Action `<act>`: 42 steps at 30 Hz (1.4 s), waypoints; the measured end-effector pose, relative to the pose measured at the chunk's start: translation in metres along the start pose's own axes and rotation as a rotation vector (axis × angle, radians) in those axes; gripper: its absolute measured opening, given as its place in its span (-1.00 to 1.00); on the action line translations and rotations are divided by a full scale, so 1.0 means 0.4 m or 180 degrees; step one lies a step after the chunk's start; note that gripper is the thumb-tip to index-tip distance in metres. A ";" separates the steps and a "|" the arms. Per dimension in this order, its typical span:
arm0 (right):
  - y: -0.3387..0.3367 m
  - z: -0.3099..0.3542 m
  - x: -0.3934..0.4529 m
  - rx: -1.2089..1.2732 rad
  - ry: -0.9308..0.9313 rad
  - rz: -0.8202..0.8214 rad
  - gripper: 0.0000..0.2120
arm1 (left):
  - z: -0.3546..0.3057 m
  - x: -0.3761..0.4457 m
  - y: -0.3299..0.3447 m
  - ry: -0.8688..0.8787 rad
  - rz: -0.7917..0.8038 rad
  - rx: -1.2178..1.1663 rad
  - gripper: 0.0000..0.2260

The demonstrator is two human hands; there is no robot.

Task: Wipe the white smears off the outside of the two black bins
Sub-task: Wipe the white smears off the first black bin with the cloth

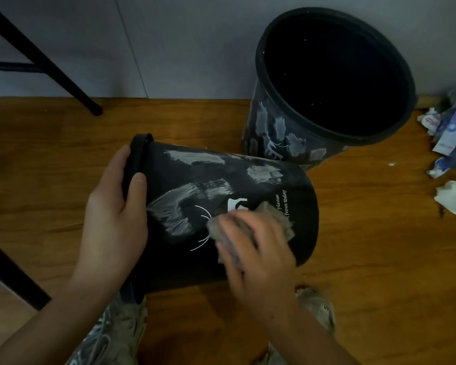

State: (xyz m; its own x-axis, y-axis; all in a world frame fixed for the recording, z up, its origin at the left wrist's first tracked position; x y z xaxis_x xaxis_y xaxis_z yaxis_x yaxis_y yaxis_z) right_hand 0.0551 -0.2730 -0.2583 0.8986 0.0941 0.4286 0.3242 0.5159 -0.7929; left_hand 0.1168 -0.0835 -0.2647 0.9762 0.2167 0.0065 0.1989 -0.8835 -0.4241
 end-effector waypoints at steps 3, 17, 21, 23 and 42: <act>0.004 0.049 -0.003 0.0112 -0.0391 -0.0035 -0.81 | -0.006 0.000 0.001 -0.0036 0.0028 -0.0069 -0.60; 0.024 0.110 0.029 0.0183 -0.0687 -0.0046 -0.82 | 0.029 0.021 0.012 -0.0449 0.0234 -0.0664 -0.58; 0.032 0.115 0.096 0.0100 -0.0453 -0.0079 -0.78 | 0.025 0.020 0.014 -0.0436 0.0260 -0.0676 -0.58; 0.046 0.142 0.089 0.0151 -0.0533 0.0013 -0.79 | 0.025 0.022 0.015 -0.0422 0.0283 -0.0633 -0.57; 0.011 0.080 0.053 0.0140 -0.0375 -0.0160 -0.80 | 0.039 0.034 0.032 -0.0531 0.0371 -0.1126 -0.56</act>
State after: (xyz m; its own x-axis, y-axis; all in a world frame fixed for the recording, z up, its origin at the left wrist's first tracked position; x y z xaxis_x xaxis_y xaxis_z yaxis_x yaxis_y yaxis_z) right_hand 0.0663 -0.2414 -0.2389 0.8398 0.1652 0.5172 0.3522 0.5592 -0.7505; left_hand 0.1313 -0.0854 -0.2842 0.9724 0.1453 -0.1826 0.1335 -0.9882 -0.0756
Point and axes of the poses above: each hand's wrist, its own x-axis towards the middle knuckle, its own y-axis out of the palm, z = x × y, the point moved 10 cm from there along x, towards the middle knuckle, and after that the axes turned 6 degrees about y, right-handed, at the moved point
